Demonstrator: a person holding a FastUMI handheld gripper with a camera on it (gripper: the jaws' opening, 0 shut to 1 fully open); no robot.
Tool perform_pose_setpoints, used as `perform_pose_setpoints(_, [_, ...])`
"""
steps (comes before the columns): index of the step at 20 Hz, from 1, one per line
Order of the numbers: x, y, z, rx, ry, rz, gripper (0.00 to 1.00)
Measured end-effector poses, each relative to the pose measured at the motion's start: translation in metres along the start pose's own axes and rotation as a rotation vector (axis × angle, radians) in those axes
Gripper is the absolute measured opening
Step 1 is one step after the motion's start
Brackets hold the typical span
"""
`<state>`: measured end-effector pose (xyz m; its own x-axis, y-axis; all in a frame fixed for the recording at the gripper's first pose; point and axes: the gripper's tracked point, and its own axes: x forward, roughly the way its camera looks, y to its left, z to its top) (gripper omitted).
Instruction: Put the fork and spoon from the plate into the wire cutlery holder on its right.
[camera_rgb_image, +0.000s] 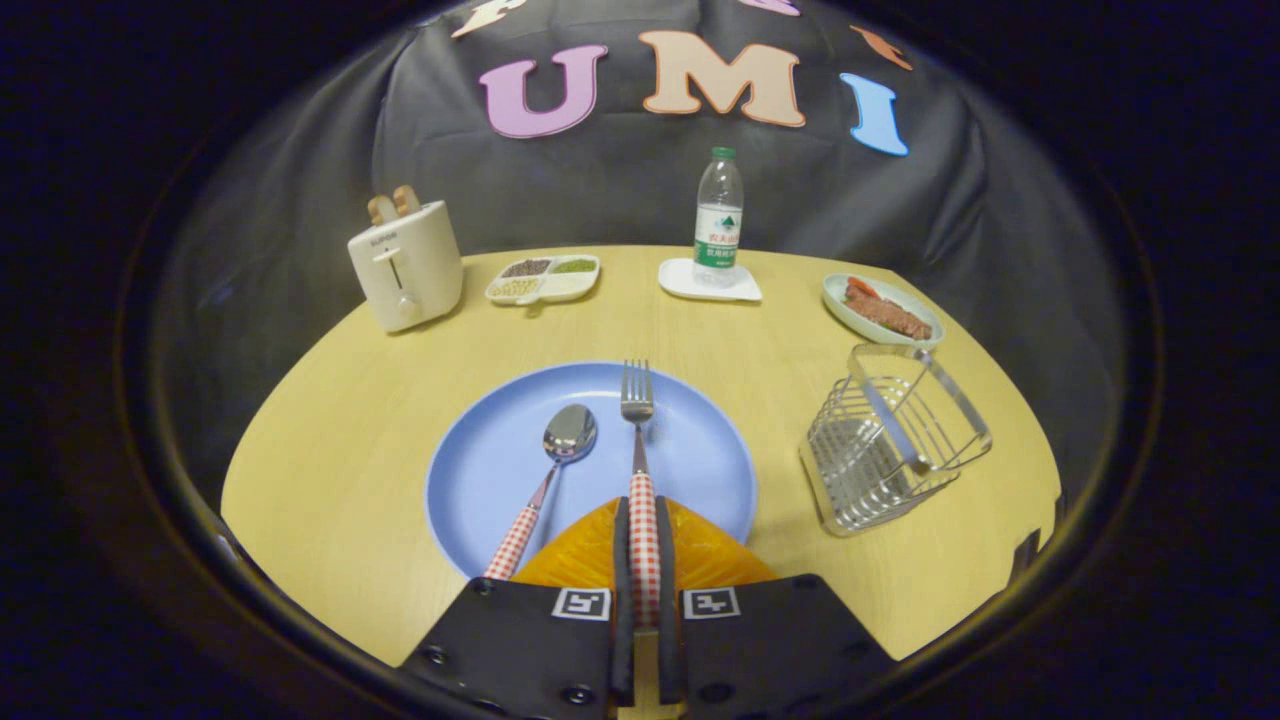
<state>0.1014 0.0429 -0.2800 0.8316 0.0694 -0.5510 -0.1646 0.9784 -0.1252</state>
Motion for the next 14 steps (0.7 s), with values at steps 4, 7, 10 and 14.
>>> perform_pose_setpoints(4, [-0.027,-0.015,0.036,0.002,-0.034,0.003,0.12])
perform_pose_setpoints(7, [-0.051,-0.034,0.063,-0.027,-0.062,-0.004,0.12])
perform_pose_setpoints(10, [-0.075,-0.063,0.082,-0.053,-0.053,-0.027,0.12])
perform_pose_setpoints(14, [-0.103,-0.107,0.085,-0.097,0.032,-0.058,0.12])
